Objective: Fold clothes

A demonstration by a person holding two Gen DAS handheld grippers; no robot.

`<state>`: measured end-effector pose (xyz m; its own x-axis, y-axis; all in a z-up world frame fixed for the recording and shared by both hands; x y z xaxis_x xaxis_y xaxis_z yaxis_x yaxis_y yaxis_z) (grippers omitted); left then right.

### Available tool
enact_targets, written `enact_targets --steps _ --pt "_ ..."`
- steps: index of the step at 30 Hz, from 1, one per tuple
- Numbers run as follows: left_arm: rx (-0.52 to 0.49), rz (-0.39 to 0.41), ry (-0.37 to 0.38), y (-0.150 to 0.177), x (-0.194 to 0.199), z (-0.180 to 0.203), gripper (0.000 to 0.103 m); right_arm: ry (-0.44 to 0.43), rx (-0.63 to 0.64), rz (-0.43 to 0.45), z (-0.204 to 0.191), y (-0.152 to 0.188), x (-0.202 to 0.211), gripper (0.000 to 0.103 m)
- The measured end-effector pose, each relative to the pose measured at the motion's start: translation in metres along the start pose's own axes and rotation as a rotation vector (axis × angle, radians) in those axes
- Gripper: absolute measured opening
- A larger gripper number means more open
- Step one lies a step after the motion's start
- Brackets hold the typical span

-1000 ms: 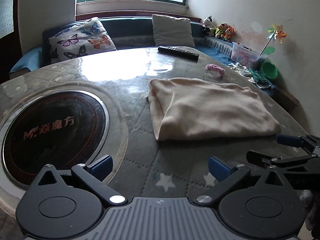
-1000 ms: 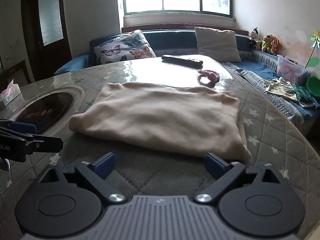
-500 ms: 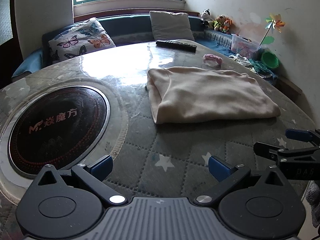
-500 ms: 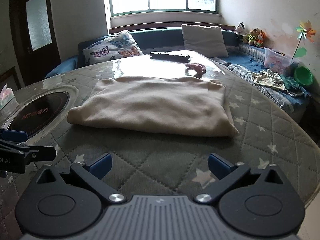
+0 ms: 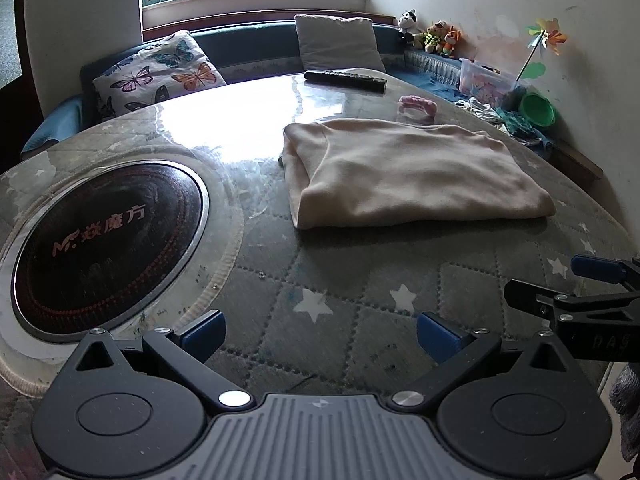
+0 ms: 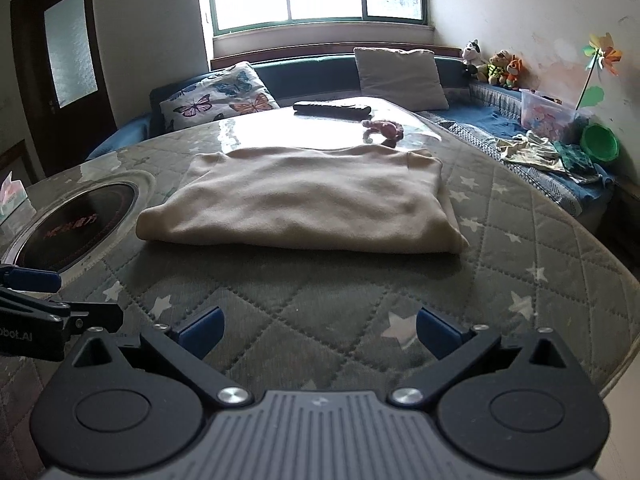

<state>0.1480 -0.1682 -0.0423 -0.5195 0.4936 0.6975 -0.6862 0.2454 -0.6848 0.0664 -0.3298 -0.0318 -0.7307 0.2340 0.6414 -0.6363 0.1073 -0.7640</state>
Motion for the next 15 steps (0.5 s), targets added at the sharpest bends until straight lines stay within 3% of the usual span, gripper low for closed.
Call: enact_targets --steps 15 --pt "0.004 -0.005 0.009 0.0079 -0.0017 0.0043 0.103 0.01 -0.012 -0.009 0.0028 0.0078 0.0018 0.103"
Point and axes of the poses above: each gripper's, at about its wrist camera, not at the fingertips, and x roughly against the way its jaws point, z to its right, y to its underside, the point moved 9 cm from there along -x, roughly the way its jaws point, and after that the axes turned 14 degrees about y, right-handed, at the moved point
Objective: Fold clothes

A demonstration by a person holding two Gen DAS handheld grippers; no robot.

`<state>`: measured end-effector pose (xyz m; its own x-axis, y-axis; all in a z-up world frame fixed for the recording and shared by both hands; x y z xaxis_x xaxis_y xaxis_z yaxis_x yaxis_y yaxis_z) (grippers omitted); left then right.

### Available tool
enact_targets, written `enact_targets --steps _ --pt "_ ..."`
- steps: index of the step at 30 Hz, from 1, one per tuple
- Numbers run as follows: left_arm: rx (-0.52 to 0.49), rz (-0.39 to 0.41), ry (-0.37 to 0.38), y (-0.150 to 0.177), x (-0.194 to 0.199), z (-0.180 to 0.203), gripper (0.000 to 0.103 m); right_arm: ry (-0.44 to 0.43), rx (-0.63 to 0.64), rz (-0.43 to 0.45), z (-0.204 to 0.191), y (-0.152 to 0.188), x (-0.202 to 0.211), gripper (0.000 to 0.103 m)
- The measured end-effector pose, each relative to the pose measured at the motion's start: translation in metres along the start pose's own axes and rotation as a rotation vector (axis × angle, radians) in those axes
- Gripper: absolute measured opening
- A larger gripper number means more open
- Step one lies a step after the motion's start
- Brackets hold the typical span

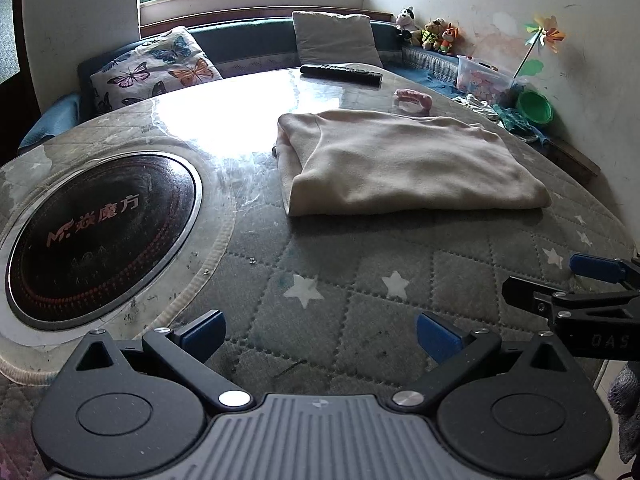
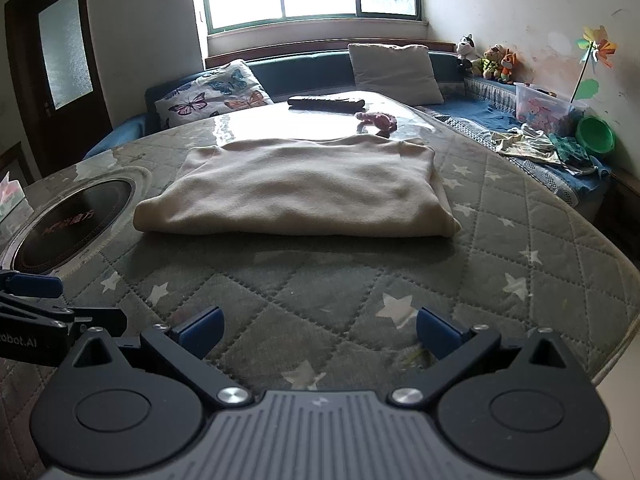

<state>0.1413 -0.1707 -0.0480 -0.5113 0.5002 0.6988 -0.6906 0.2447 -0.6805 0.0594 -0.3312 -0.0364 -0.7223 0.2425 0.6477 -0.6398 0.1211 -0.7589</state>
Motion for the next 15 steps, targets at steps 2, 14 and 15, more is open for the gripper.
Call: enact_targets --steps 2,14,15 --pt "0.0 0.001 0.001 0.0006 0.0001 0.0005 0.103 0.0 0.001 0.0 -0.0004 0.0001 0.0002 0.103" --pt "-0.005 0.004 0.005 0.0036 0.0026 0.0051 0.103 -0.001 -0.002 0.001 -0.0009 0.0023 0.0033 0.103" --pt "-0.006 0.005 0.005 0.0038 0.0028 0.0052 0.103 0.0 -0.002 0.002 -0.0011 0.0028 0.0039 0.103"
Point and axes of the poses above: each gripper's, at about its wrist camera, not at the fingertips, and x roughly against the way its jaws point, z to its right, y to its underside, the point moved 9 cm from there along -x, roughly the way its jaws point, and after that the axes turned 14 degrees about y, right-handed, at the moved point
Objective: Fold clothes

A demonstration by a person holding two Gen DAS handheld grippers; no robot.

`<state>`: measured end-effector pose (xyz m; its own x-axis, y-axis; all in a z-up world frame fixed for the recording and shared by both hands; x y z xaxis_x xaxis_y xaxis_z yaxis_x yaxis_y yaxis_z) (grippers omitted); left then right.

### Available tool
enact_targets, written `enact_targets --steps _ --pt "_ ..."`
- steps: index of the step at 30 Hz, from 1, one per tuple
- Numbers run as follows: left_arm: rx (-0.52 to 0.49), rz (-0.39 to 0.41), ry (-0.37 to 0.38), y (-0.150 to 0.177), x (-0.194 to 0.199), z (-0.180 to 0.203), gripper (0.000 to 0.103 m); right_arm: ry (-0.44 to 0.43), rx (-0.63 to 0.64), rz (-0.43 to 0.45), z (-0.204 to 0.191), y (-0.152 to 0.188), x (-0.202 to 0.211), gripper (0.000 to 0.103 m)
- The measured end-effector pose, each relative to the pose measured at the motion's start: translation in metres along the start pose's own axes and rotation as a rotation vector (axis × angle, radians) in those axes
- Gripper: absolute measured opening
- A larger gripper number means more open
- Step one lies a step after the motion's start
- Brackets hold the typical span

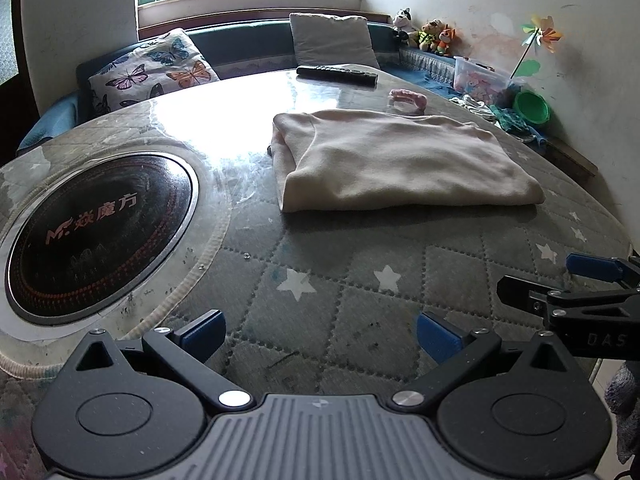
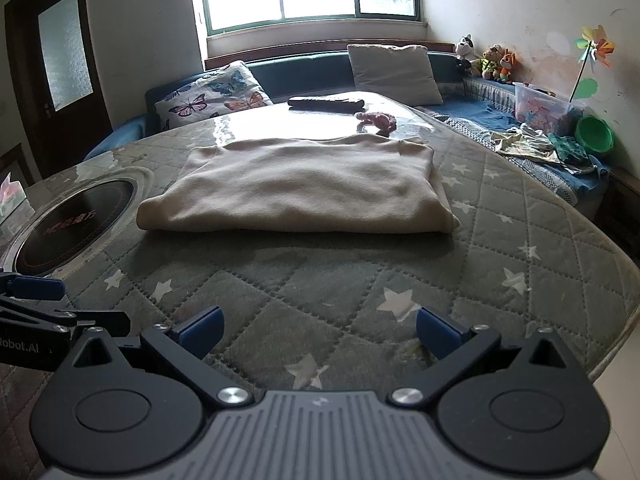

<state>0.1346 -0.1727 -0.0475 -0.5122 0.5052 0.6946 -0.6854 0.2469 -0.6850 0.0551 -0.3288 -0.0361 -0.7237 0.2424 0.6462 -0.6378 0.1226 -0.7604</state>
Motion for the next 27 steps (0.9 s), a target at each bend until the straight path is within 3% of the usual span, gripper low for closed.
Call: enact_targets --steps 27 --pt "-0.02 0.024 0.011 0.002 0.012 0.01 0.103 -0.013 -0.006 0.019 -0.001 0.003 0.013 0.103"
Point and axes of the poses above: each gripper's, at about its wrist camera, not at the fingertips, and x roughly against the way its jaws point, z to its right, y to its underside, the point moved 9 cm from there along -x, roughly the way its jaws point, and after that the axes turned 14 degrees about y, right-handed, at the moved point
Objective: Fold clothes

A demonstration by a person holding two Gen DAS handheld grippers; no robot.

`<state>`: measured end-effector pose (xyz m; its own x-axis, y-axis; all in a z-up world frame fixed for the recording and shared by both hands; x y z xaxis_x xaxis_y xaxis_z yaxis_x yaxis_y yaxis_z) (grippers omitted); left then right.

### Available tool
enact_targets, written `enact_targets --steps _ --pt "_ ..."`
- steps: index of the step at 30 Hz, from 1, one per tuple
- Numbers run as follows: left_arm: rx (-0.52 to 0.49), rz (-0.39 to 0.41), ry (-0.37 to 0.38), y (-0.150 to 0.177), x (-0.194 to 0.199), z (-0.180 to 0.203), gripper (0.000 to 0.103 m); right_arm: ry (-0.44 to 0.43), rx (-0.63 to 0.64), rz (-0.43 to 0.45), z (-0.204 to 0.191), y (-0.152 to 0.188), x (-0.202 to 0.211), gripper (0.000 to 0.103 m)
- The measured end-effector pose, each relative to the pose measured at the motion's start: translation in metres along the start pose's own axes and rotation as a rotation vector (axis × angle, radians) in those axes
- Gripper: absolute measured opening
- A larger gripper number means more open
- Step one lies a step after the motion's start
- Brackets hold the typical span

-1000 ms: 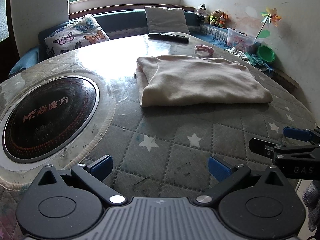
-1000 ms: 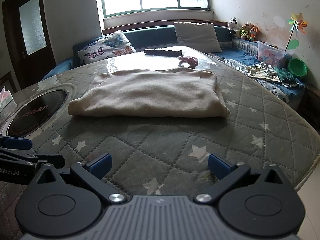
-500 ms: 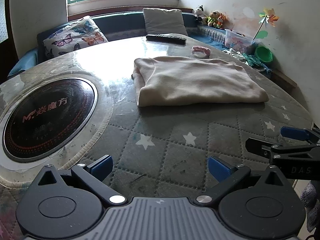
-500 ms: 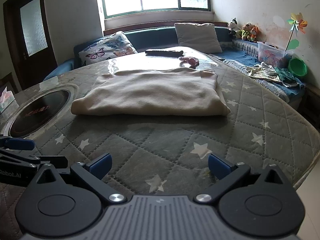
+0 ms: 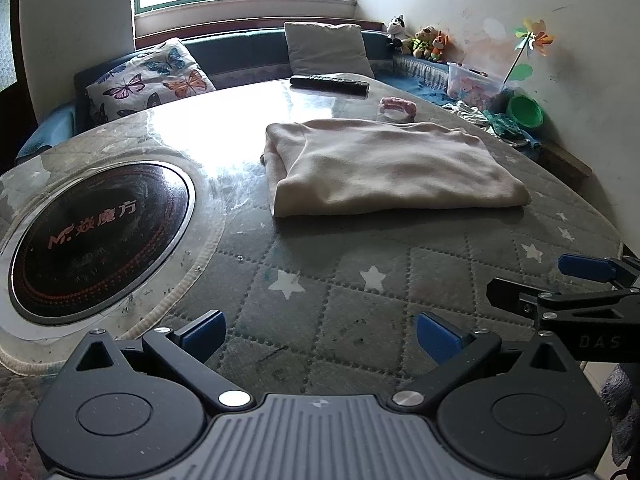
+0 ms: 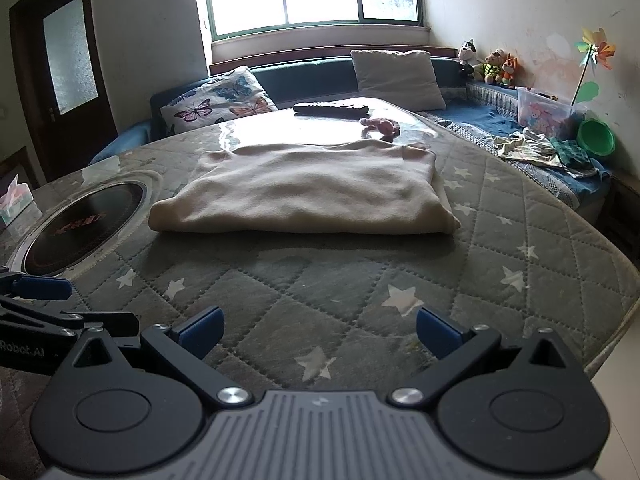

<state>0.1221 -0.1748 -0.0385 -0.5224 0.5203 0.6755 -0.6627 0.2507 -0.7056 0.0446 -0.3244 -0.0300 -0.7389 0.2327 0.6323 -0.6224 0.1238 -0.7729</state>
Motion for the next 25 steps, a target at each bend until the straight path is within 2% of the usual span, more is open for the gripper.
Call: enact_targets --steps 25 --pt "-0.04 0.017 0.003 0.0 0.008 0.011 0.103 -0.004 -0.007 0.023 0.001 -0.001 0.011 0.103"
Point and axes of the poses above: each gripper's, at about its wrist camera, not at the fingertips, and x roughly against the way its jaws point, z to its right, y to its underside, the point moved 9 cm from there along -x, roughly the way its jaws point, and after that the axes turned 14 degrees about y, right-handed, at the moved point
